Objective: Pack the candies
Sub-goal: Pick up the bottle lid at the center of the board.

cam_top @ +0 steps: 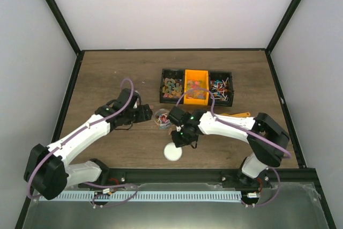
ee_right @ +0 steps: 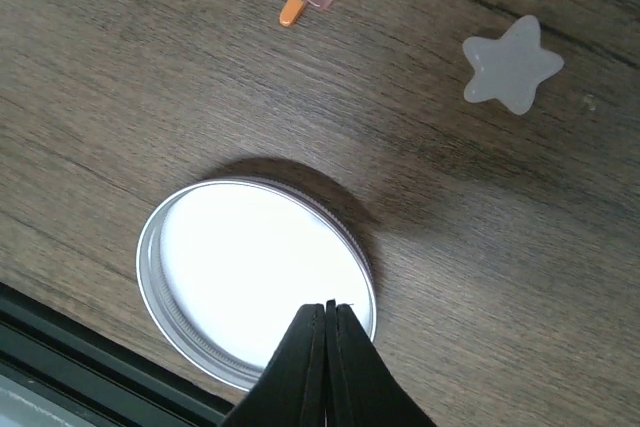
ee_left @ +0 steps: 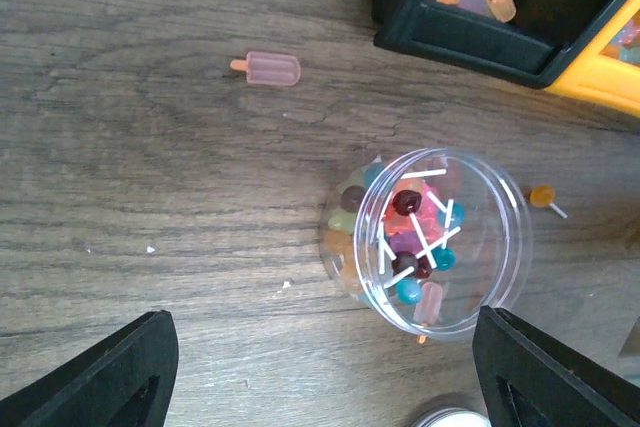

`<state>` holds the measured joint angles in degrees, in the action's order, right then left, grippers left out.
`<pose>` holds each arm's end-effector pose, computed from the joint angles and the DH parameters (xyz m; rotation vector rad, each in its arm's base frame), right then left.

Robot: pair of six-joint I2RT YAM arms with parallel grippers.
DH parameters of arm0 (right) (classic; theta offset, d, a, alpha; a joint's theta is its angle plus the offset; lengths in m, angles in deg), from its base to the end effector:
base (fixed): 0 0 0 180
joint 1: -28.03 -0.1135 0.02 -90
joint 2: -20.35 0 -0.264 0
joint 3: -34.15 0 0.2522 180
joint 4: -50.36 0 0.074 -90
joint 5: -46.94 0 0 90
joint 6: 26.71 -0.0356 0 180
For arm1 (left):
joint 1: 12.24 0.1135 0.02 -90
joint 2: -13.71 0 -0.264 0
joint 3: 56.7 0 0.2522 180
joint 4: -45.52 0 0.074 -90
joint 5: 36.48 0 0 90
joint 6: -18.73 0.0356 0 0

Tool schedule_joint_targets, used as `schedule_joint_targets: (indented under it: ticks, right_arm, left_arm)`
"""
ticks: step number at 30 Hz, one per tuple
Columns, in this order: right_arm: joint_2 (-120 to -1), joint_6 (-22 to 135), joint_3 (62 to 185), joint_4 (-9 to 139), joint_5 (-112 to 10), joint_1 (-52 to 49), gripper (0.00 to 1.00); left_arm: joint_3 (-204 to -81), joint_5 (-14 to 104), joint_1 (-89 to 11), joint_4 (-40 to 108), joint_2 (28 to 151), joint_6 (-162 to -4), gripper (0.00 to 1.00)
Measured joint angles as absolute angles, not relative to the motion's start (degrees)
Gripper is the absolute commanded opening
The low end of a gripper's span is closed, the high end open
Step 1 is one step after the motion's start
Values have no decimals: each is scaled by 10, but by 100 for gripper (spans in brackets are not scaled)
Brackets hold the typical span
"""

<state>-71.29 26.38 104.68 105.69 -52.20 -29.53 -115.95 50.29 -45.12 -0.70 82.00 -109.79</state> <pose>0.1499 0.2464 0.1805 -0.5784 3.0123 0.4342 0.1953 -0.1286 0.2291 -0.1062 2.6273 -0.5401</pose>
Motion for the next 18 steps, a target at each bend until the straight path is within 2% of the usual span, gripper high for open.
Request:
schedule_joint_targets:
  ticks: [2, 3, 12, 18]
  right_arm:
    - [-710, 266, 1047, 1058, -522, -295, 28]
    - [-710, 265, 1048, 1059, -522, -295, 30]
    - [-737, 278, 1055, 1059, -524, -295, 27]
    - [-767, 285, 1055, 1059, -523, -295, 12]
  left_arm:
    - [-1167, 503, -450, -9, 820, -1097, 84]
    - [-1169, 503, -449, -9, 820, -1096, 84]
    - [-1175, 503, -448, -9, 825, -1092, 84]
    - [-1175, 503, -444, -9, 825, -1088, 84]
